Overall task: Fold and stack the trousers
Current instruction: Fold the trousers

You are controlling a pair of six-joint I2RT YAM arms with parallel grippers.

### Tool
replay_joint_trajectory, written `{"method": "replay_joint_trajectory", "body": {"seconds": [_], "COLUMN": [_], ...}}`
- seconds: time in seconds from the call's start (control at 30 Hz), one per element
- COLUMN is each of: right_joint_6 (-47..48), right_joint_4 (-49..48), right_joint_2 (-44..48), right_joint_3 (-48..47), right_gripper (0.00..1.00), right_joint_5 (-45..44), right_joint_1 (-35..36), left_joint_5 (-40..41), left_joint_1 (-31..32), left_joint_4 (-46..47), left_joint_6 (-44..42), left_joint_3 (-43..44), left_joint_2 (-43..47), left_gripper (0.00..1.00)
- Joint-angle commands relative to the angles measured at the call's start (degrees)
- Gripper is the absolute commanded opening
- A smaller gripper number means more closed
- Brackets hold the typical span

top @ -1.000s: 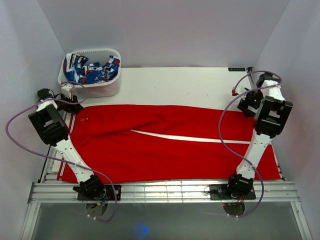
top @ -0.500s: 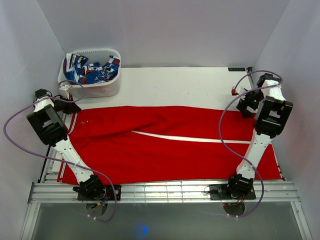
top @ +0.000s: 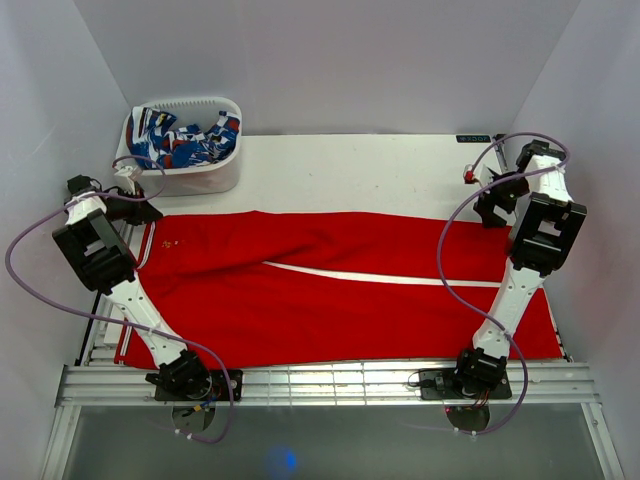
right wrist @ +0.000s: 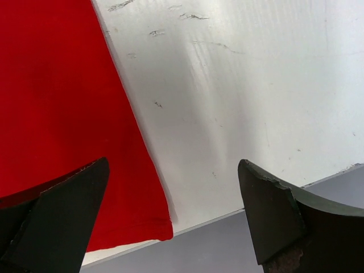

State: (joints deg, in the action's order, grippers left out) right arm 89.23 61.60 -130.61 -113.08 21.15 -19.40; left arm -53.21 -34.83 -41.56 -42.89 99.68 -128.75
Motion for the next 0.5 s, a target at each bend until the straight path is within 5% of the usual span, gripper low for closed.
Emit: {"method": "replay_joint_trajectory", "body": {"seconds": [0.0, 0.23, 0.27, 0.37, 0.43, 0.47], "right_joint_6": [2.44, 1.30, 1.21, 1.03, 0.24, 0.15], "right_joint_4": [1.16, 0.88, 1.67, 7.02, 10.71, 11.69], "right_joint_2": [0.54, -6.06, -6.76, -9.05, -10.45, -10.89], "right_joint_3": [0.49, 0.40, 0.40, -1.26, -3.63, -4.42], "right_gripper": [1.00, 0.95, 0.80, 0.54, 0.45, 0.31], "right_joint_5": [-0.31, -2.87, -2.95, -1.47, -0.85, -0.93], "right_joint_1": [-0.20, -2.40, -2.49, -2.49, -2.40, -2.40], "left_joint_5": [-2.87, -1.99, -1.90, -1.63, -1.63, -1.72], "left_joint_1": [-1.03, -0.94, -0.94, -0.94, -0.94, -0.94], "left_joint_4": [-0.01, -0.54, -0.63, -0.98, -0.89, -0.98], "left_joint_6": [0.09, 0.09, -0.08, -0.52, -0.61, -0.61], "left_joint_3": [1.39, 1.75, 1.66, 1.05, 0.87, 0.87], "left_joint_2": [5.88, 5.96, 5.97, 6.40, 6.93, 7.02], "left_gripper": [0.00, 0.00, 0.00, 0.00, 0.00, 0.00]}}
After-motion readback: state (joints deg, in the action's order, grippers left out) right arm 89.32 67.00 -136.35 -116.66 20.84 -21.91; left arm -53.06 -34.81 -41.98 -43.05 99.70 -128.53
